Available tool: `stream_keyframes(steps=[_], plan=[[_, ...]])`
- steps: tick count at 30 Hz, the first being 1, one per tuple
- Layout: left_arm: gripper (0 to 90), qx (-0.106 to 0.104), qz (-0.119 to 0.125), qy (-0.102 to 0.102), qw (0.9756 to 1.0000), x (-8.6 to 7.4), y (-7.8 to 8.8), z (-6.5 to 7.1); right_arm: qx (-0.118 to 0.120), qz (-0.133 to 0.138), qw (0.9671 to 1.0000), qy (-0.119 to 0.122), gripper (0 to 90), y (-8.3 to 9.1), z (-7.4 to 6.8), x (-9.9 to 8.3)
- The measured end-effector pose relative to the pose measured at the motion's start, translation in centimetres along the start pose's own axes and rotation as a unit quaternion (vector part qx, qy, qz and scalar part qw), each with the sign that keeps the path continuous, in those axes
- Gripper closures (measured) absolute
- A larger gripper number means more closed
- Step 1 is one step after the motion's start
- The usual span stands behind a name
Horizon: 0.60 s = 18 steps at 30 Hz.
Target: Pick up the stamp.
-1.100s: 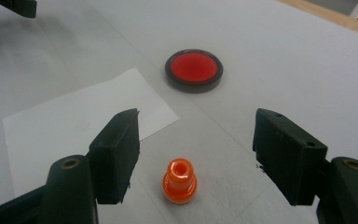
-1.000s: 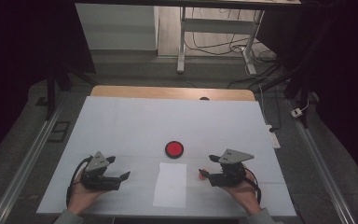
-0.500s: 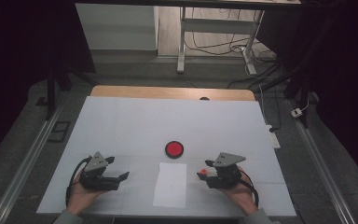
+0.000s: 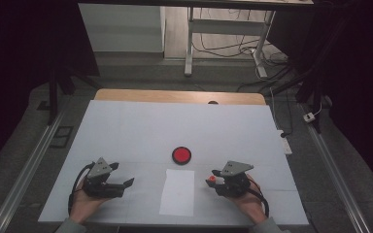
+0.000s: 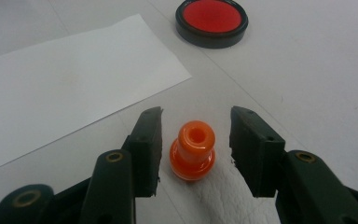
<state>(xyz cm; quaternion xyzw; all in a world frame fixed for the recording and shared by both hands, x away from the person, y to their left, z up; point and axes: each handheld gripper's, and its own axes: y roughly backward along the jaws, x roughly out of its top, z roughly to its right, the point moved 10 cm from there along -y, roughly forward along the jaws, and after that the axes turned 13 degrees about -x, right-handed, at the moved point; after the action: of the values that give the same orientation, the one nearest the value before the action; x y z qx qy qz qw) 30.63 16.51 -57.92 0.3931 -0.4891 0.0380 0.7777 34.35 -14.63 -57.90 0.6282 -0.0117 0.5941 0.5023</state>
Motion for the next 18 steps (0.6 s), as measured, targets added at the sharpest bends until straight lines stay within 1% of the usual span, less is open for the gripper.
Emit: stream_keyframes(steps=[1, 2, 4, 6, 10, 11, 12, 15, 18], plan=[[17.3, 0.003, -0.001, 0.001, 1.0, -0.03, 0.01, -0.07, 0.0, 0.0, 1.0, 0.0, 54.8, 0.0, 0.0, 0.0], [17.3, 0.005, -0.001, 0.001, 1.0, -0.05, 0.03, -0.12, -0.001, -0.002, 1.0, 0.0, 58.1, -0.1, 0.0, -0.08], [17.3, 0.009, -0.002, 0.002, 1.0, -0.1, 0.07, -0.21, -0.001, -0.001, 1.0, 0.0, 59.6, -0.12, 0.01, -0.06], [17.4, 0.011, -0.001, 0.003, 0.9999, -0.11, 0.11, -0.29, -0.001, -0.003, 1.0, 0.001, 63.0, -0.19, -0.01, -0.14], [17.4, 0.013, 0.0, 0.005, 0.9999, -0.11, 0.17, -0.35, -0.001, -0.007, 1.0, 0.002, 66.0, -0.22, -0.07, -0.27], [17.3, 0.015, 0.0, 0.005, 0.9999, -0.11, 0.18, -0.4, -0.002, -0.008, 1.0, 0.001, 67.5, -0.19, -0.03, -0.29], [17.2, 0.015, 0.0, 0.005, 0.9999, -0.13, 0.16, -0.4, 0.0, -0.007, 1.0, -0.001, 70.9, -0.17, 0.01, -0.28], [17.3, 0.016, -0.002, 0.005, 0.9999, -0.17, 0.13, -0.42, 0.002, -0.007, 1.0, -0.001, 71.7, -0.14, 0.04, -0.31], [17.3, 0.016, -0.002, 0.005, 0.9999, -0.17, 0.14, -0.43, -0.001, -0.004, 1.0, 0.005, 71.8, -0.12, -0.03, -0.24]])
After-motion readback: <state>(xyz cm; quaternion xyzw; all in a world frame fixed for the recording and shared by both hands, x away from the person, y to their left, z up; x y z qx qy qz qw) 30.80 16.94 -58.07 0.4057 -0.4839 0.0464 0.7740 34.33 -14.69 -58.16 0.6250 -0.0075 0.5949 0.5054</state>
